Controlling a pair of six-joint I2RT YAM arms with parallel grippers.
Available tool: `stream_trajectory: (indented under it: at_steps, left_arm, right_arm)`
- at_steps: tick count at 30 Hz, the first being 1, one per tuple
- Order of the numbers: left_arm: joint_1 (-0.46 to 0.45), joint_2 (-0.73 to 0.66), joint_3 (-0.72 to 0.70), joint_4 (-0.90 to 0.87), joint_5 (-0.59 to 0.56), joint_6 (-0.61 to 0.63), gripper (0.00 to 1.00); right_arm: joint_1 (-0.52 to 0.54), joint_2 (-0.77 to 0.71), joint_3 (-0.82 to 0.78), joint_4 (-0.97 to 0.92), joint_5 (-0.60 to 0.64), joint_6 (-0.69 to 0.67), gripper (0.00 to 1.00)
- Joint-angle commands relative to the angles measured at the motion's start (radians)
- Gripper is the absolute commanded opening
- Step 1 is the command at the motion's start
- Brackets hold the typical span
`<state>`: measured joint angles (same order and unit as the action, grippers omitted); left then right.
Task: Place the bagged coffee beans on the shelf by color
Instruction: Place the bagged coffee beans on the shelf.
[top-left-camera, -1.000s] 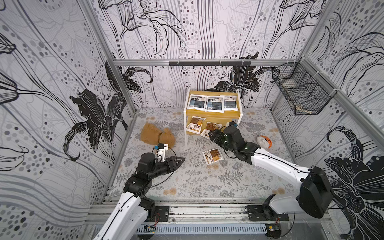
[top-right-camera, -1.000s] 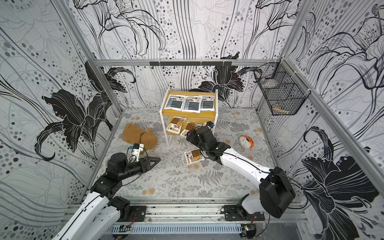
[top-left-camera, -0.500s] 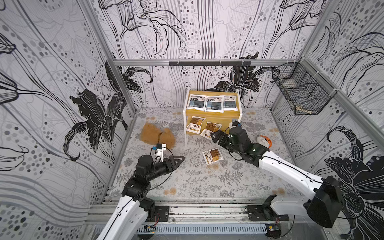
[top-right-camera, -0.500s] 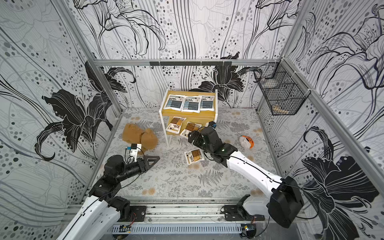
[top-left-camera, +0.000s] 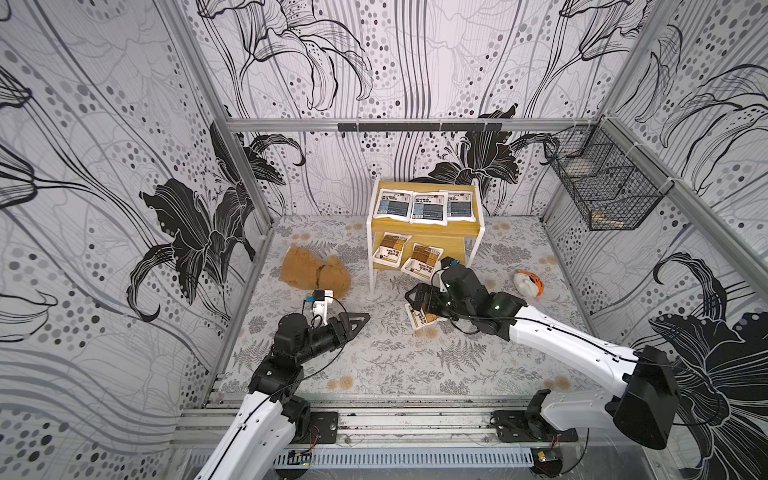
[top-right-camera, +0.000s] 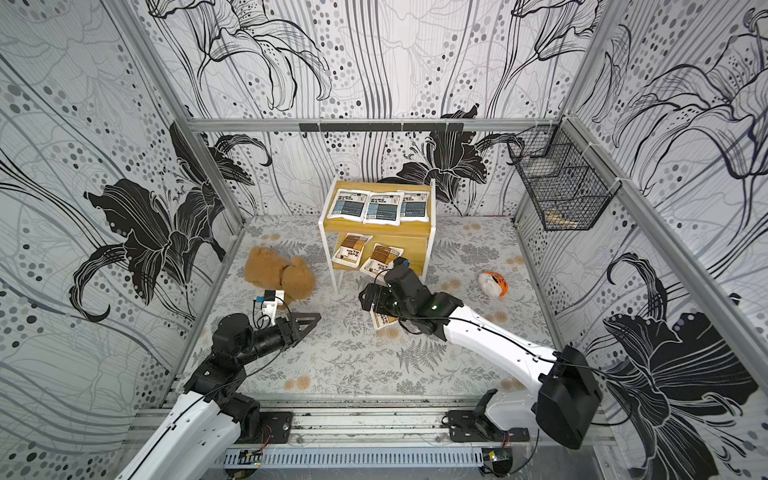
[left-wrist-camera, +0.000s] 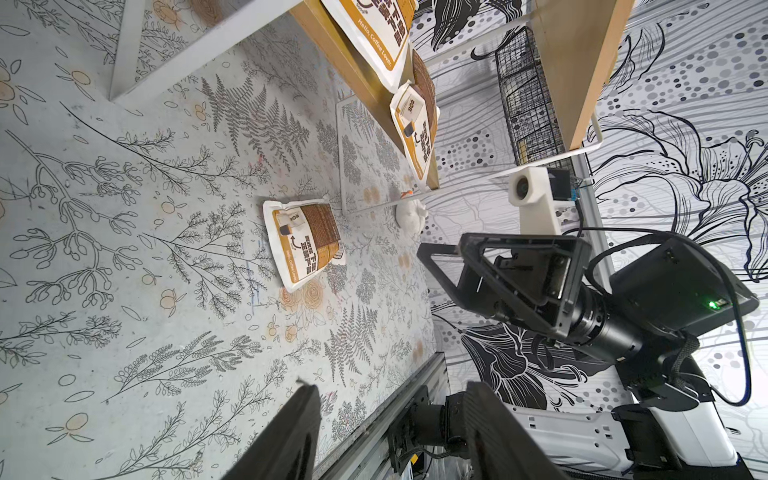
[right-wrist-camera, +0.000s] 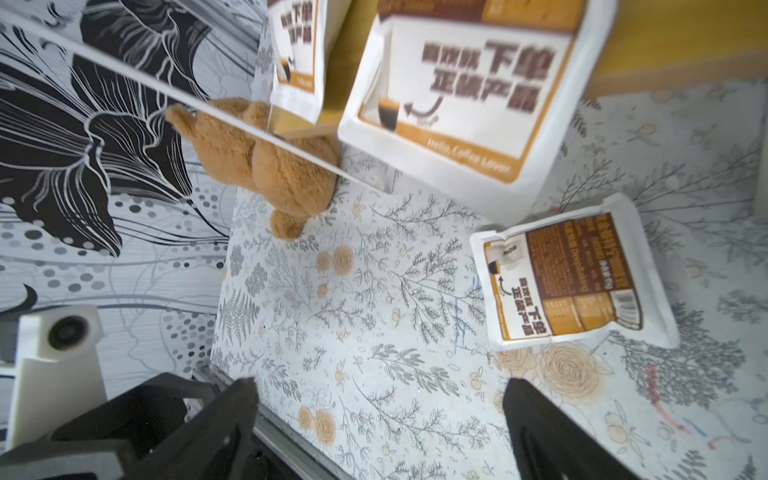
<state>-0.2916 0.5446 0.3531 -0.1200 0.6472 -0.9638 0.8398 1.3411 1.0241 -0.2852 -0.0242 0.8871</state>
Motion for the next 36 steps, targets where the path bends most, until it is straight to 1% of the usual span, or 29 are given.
stream_trajectory:
  at_steps: [1, 6, 9, 11, 14, 18, 23, 26, 31, 36]
  left_arm:
    - [0.006, 0.001, -0.007, 0.045, 0.012, 0.007, 0.6]
    - [0.005, 0.0, -0.002, 0.025, 0.011, 0.018, 0.6]
    - [0.005, -0.004, -0.003, 0.015, 0.011, 0.023, 0.61]
    - [0.006, -0.009, -0.003, 0.01, 0.01, 0.022, 0.6]
    - [0.005, -0.015, -0.003, 0.003, 0.009, 0.025, 0.61]
    - [0.006, -0.014, -0.006, 0.002, 0.011, 0.028, 0.61]
    - [0.006, -0.009, -0.005, -0.005, 0.01, 0.034, 0.61]
    - [0.005, -0.009, -0.004, -0.006, 0.011, 0.036, 0.61]
    - [0.005, -0.002, -0.001, -0.015, 0.011, 0.048, 0.61]
    - [0.005, -0.005, -0.014, -0.016, 0.015, 0.039, 0.61]
  right_arm:
    - [0.008, 0.039, 0.042, -0.02, -0.021, -0.026, 0.99]
    - [0.003, 0.101, 0.095, -0.031, -0.026, -0.059, 0.99]
    - [-0.023, 0.149, 0.127, -0.04, -0.039, -0.075, 0.99]
    - [-0.034, 0.171, 0.154, -0.055, -0.023, -0.092, 0.99]
    - [-0.057, 0.195, 0.197, -0.078, 0.002, -0.118, 0.99]
    - [-0.098, 0.224, 0.247, -0.095, 0.003, -0.146, 0.99]
    - [-0.122, 0.261, 0.296, -0.121, 0.006, -0.173, 0.99]
    - [-0.122, 0.274, 0.307, -0.124, 0.003, -0.181, 0.99]
    - [-0.11, 0.254, 0.259, -0.089, -0.045, -0.177, 1.0]
    - [-0.031, 0.239, 0.234, -0.11, -0.049, -0.206, 0.99]
